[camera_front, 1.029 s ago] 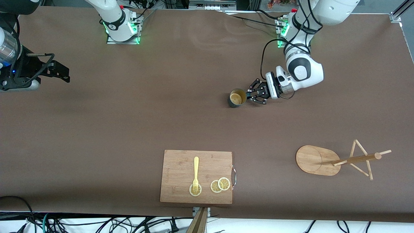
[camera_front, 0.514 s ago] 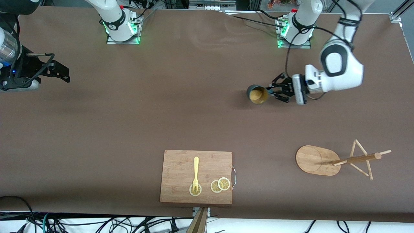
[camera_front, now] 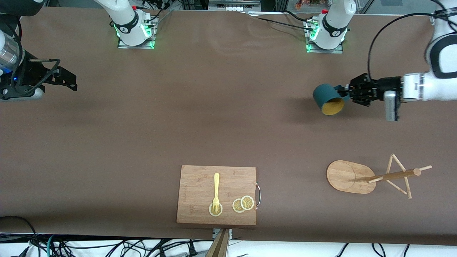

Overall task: Pass cup and hang on rack
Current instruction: 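Lift the teal mug by the handle with the left gripper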

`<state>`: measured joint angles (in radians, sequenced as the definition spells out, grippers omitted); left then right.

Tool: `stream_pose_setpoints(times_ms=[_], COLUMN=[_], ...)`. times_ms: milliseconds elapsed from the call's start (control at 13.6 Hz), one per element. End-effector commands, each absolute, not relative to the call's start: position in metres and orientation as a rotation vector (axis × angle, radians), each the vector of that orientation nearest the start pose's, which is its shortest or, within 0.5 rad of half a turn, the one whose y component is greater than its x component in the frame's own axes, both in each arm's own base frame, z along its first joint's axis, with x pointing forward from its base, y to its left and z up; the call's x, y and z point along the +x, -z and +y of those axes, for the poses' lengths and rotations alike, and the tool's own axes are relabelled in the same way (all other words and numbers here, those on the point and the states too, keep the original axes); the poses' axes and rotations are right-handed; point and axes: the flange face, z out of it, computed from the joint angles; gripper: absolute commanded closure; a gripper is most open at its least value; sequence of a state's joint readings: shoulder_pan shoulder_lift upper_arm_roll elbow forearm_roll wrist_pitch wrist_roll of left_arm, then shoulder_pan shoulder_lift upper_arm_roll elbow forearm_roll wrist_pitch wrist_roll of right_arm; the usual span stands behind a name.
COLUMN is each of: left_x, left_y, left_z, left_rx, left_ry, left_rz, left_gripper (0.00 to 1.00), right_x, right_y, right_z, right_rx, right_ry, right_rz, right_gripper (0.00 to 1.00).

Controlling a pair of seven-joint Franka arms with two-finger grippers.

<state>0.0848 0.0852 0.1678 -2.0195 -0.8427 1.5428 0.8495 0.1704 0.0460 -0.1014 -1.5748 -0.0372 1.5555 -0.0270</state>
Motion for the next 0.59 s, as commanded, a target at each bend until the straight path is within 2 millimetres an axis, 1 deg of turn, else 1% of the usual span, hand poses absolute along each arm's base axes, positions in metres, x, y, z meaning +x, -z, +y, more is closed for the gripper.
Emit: stream_pose_setpoints(times_ms=[0, 73, 220, 294, 367, 514], left_x=[0.524, 0.523, 0.527, 0.534, 0.547, 0.562], left_y=[-0.389, -0.383, -0.380, -0.379, -0.375, -0.373], left_z=[0.100, 0.117, 0.133, 0.139, 0.143, 0.155], left_rx=[2.082, 2.047, 1.969, 1.913, 1.861, 1.832], left_ry=[0.067, 0.075, 0.113, 0.127, 0.146, 0.138], left_rz=[-0.114, 0.009, 0.232, 0.318, 0.377, 0.414], left_gripper=[1.00, 1.00, 1.00, 1.00, 1.00, 1.00], right_x=[0.564, 0.564, 0.564, 0.564, 0.564, 0.564], right_y=[-0.600, -0.600, -0.600, -0.600, -0.600, -0.600], right_z=[0.035, 0.035, 0.035, 0.035, 0.035, 0.035], right_rx=[-3.190, -3.190, -3.190, -3.190, -3.190, -3.190], right_ry=[-0.106, -0.106, -0.106, -0.106, -0.106, -0.106], right_rz=[-0.174, -0.174, -0.174, -0.174, -0.172, -0.172], right_gripper=[0.00, 0.00, 0.00, 0.00, 0.00, 0.00])
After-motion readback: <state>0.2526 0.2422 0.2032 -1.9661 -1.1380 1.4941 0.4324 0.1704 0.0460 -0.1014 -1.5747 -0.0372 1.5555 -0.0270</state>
